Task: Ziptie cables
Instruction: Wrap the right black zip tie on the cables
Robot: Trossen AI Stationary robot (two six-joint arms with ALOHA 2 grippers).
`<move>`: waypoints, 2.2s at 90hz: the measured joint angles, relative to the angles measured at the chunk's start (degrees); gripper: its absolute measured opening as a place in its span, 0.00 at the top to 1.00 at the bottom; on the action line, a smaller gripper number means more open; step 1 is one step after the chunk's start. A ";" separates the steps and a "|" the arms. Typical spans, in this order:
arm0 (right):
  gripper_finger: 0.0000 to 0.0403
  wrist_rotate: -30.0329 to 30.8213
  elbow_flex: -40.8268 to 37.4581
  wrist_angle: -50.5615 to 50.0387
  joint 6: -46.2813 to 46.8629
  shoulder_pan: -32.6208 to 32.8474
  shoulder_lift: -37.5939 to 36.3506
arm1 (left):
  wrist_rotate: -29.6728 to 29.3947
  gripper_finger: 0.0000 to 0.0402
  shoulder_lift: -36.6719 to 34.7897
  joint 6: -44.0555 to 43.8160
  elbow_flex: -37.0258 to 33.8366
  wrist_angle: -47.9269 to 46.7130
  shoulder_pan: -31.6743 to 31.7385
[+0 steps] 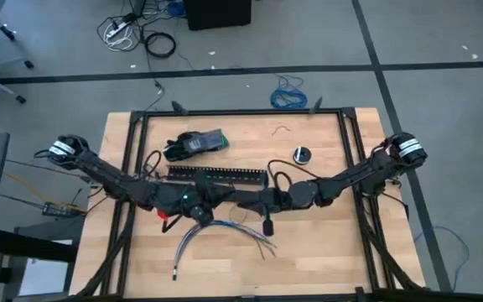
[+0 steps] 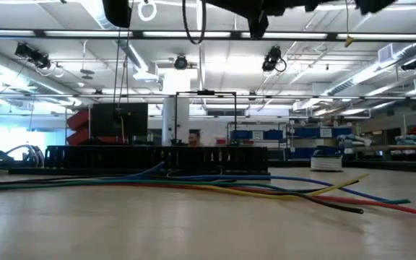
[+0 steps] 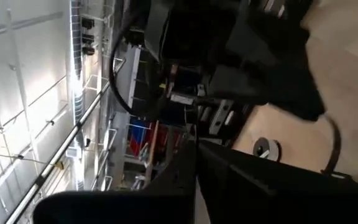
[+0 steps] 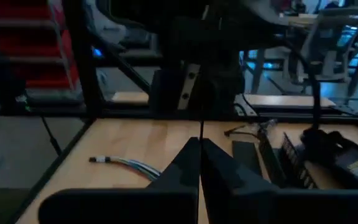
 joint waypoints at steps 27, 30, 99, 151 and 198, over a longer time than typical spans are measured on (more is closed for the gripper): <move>1.00 -4.34 -3.27 6.33 1.97 -1.78 -0.07 | -0.19 1.00 2.96 6.36 0.00 6.87 1.67; 1.00 -4.59 -3.27 6.30 1.96 -1.90 -0.07 | -0.07 1.00 3.39 6.38 0.00 6.94 2.07; 1.00 -6.78 -3.31 4.64 2.42 -3.86 -0.03 | 1.75 1.00 4.35 5.99 0.00 8.74 3.45; 1.00 -7.51 -3.31 5.04 2.22 -3.89 -0.02 | 1.86 1.00 4.35 4.57 0.00 8.05 3.45; 1.00 -7.68 -3.31 5.46 2.00 -4.56 0.00 | 1.83 1.00 4.35 4.52 0.00 7.80 3.45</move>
